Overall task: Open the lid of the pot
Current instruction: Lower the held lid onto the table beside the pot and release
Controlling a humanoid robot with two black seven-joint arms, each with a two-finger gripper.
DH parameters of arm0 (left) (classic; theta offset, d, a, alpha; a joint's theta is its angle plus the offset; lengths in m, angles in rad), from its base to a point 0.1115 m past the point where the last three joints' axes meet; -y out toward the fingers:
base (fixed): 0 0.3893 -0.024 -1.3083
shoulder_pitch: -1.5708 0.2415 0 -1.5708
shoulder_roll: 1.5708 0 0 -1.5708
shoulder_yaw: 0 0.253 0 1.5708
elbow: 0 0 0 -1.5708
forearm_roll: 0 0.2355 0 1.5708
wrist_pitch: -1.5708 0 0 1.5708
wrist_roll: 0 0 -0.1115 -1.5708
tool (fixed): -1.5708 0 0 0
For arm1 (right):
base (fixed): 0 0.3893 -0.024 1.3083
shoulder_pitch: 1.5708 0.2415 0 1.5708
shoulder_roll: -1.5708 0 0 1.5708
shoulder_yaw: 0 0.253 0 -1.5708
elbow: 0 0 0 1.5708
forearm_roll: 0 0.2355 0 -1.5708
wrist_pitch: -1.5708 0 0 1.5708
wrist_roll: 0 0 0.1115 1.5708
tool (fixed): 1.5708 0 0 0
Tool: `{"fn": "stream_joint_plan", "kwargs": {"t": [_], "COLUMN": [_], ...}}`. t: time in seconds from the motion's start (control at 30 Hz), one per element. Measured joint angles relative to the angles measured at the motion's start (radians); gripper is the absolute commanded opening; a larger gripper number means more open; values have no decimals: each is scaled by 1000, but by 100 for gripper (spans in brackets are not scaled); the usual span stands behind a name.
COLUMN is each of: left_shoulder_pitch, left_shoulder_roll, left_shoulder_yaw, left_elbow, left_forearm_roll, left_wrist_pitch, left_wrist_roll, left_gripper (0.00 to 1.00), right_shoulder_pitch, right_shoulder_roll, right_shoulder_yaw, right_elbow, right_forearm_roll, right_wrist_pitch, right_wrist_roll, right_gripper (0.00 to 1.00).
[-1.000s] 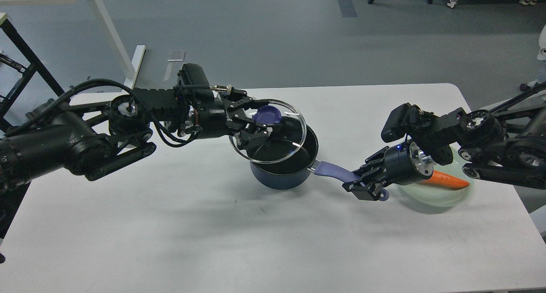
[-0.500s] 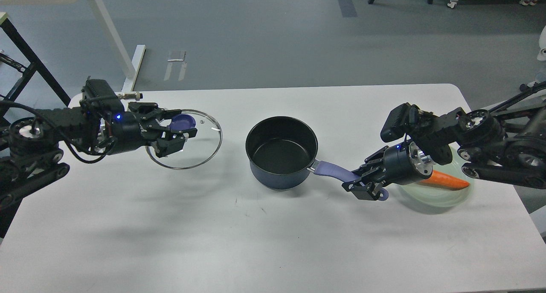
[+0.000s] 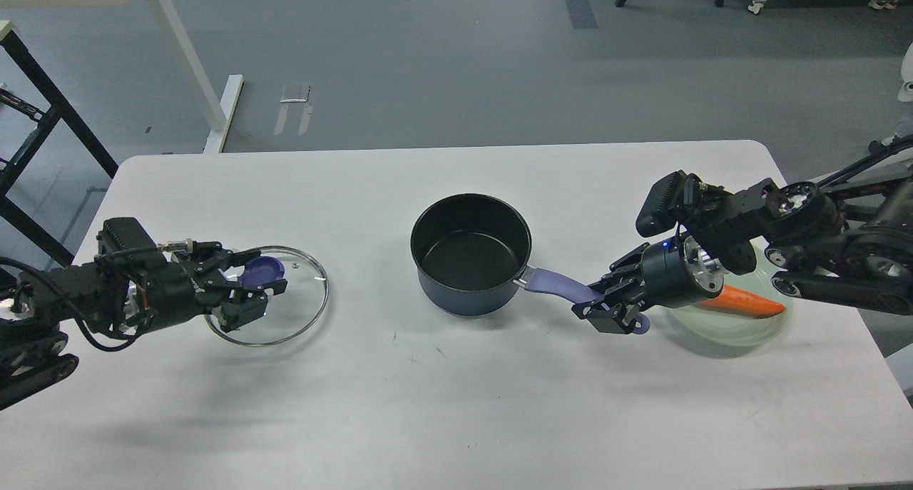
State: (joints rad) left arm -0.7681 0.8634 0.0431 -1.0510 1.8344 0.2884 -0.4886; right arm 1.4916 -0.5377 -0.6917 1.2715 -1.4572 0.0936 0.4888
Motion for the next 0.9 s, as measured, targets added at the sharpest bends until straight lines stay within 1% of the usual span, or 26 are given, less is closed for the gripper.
{"fn": "stream_joint_plan", "kwargs": {"t": [0.07,0.37,0.4,0.5,0.53,0.7,0.77,0.9], "left_shoulder_pitch": [1,1,1,1,1,1,1,1], "left_shoulder_roll": [7,14,14,13,13,11,11,23], "left_shoulder_yaw": [10,33,37,41,41,41,41,40], "left_elbow": [2,5,5,5,5,5,5,-3], "left_forearm_roll": [-1,2,2,2,2,1,0,-8], "left_wrist_pitch": [4,14,14,15,15,16,16,16], "left_wrist_roll": [0,0,0,0,0,0,0,0], "left_gripper": [47,53,56,72,75,86,98,99], "right_shoulder_pitch": [0,0,0,2,2,2,2,4], "right_shoulder_roll": [0,1,1,1,1,2,2,1], "right_shoulder_yaw": [0,0,0,0,0,0,0,0], "right_elbow": [0,0,0,0,0,0,0,0], "right_forearm_roll": [0,0,0,0,0,1,1,1], "right_wrist_pitch": [0,0,0,0,0,0,0,0], "right_wrist_roll": [0,0,0,0,0,0,0,0], "right_gripper": [26,26,26,26,26,26,26,26]}}
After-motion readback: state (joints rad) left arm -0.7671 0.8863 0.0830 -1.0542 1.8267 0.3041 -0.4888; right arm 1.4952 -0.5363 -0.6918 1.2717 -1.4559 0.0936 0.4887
